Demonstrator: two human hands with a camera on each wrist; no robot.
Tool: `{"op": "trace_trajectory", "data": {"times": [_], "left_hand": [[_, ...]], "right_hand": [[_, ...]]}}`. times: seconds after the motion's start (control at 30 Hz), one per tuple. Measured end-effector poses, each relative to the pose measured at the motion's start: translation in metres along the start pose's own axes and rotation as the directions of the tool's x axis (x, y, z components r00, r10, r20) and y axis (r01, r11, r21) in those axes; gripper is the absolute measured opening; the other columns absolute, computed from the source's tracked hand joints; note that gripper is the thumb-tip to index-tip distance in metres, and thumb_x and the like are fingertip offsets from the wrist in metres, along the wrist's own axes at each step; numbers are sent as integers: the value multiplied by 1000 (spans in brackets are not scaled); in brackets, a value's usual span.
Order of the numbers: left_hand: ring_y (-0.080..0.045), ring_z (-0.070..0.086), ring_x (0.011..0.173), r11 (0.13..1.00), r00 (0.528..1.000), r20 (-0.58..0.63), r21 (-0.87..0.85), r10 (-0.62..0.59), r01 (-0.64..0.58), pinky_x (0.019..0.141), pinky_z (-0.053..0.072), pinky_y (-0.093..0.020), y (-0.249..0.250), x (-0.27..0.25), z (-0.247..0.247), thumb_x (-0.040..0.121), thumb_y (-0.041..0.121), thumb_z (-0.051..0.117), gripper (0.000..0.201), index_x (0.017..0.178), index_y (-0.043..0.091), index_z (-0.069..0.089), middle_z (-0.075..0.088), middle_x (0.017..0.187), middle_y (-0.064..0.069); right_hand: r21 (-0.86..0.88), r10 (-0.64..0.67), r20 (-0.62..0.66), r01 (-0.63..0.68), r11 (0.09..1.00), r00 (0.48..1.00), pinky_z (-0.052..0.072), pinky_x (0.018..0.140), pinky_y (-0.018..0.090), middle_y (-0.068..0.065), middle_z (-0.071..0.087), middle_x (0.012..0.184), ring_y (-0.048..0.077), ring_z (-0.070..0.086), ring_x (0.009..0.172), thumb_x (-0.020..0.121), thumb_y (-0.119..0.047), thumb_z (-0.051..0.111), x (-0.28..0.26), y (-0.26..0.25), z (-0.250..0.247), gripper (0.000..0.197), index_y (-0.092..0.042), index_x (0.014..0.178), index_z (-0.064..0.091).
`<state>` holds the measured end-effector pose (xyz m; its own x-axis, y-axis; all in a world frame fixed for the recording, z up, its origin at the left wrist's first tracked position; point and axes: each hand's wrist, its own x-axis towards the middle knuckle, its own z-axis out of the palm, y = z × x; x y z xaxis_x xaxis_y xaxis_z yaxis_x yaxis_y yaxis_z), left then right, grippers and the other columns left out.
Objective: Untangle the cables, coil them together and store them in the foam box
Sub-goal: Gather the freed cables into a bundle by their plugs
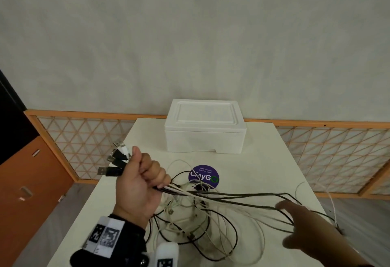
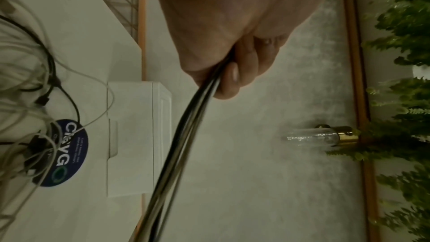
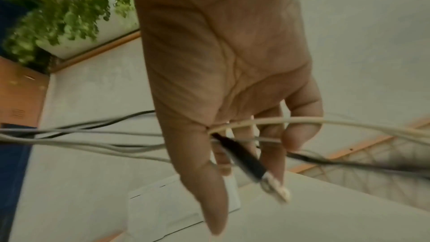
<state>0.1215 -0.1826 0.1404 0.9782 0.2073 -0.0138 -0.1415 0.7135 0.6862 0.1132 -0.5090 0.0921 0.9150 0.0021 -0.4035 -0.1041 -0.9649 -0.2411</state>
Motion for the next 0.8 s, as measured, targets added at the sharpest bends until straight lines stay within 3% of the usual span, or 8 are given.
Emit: {"op": "trace_trajectory", "data": {"times": [0.13, 0.27, 0.4, 0.47, 0.53, 0.6, 0.67, 0.8], "left_hand": [[-15, 4, 46, 1000, 999, -29, 15, -17, 18, 41, 21, -20, -7, -3, -5, 95, 45, 36, 56, 44, 21, 31, 5, 54, 3], [-15, 4, 47, 1000, 998, -55, -2, -15, 15, 41, 21, -20, -10, -2, -13, 96, 44, 35, 57, 44, 21, 31, 5, 53, 3], [-15, 4, 47, 1000, 998, -61, -10, -25, 24, 40, 21, -20, -13, 0, -12, 95, 45, 37, 56, 44, 21, 30, 7, 50, 5], [-15, 5, 47, 1000, 998, -64, -2, -21, 21, 40, 20, -20, -17, 0, -8, 93, 45, 38, 55, 45, 21, 31, 5, 54, 3], [-15, 5, 47, 999, 998, -60, -4, -33, 33, 41, 20, -21, -22, 3, -5, 94, 46, 37, 55, 45, 21, 31, 5, 55, 3], [-15, 5, 47, 999, 997, -57, 0, -48, 48, 42, 19, -21, -27, 5, -3, 93, 46, 38, 55, 45, 22, 31, 5, 54, 3], [-15, 5, 47, 998, 997, -41, -6, -61, 61, 42, 19, -20, -36, 6, 2, 91, 46, 40, 53, 45, 22, 30, 6, 51, 4], [-15, 6, 45, 994, 993, 25, -12, -113, 113, 41, 19, -21, -55, -1, 17, 88, 46, 41, 51, 45, 21, 30, 19, 40, 8]], "right_hand": [[36, 47, -12, -47, 998, 999, 54, 64, 27, -7, 65, 96, 14, 69, 73, 78, -37, 70, 12, 19, 3, 32, -27, 106, 60], [25, 100, 21, -100, 995, 995, 42, 95, 25, -2, 35, 149, 13, 54, 117, 54, -36, 86, 19, 32, -2, 103, -35, 142, 32], [243, 44, 117, -71, 967, 992, 51, 64, 21, 0, 50, 132, 13, 69, 68, 18, -61, 83, 17, 49, -14, 148, -27, 148, 22], [251, 83, 43, -91, 964, 996, 49, 69, 28, 2, 48, 139, 19, 67, 84, 24, -74, 78, 13, 52, -9, 140, -26, 146, 29], [202, 141, 55, -149, 968, 988, 44, 93, 35, 0, 46, 142, 20, 57, 115, 26, -99, 45, 17, 38, -8, 135, -29, 141, 38], [-34, 75, 25, -74, 997, 997, 42, 98, 32, -6, 57, 125, 16, 53, 118, 51, -97, 27, 17, 9, -7, 93, -34, 113, 57], [-64, -67, -113, 60, 996, 991, 47, 81, 27, -10, 61, 93, 11, 59, 95, 82, -68, 44, 11, -29, -6, 38, -32, 79, 56], [314, -397, -272, 471, 825, 877, 44, 70, 18, -18, 62, 94, 2, 57, 81, 77, -51, 68, -10, -103, 4, 30, -38, 102, 58]]}}
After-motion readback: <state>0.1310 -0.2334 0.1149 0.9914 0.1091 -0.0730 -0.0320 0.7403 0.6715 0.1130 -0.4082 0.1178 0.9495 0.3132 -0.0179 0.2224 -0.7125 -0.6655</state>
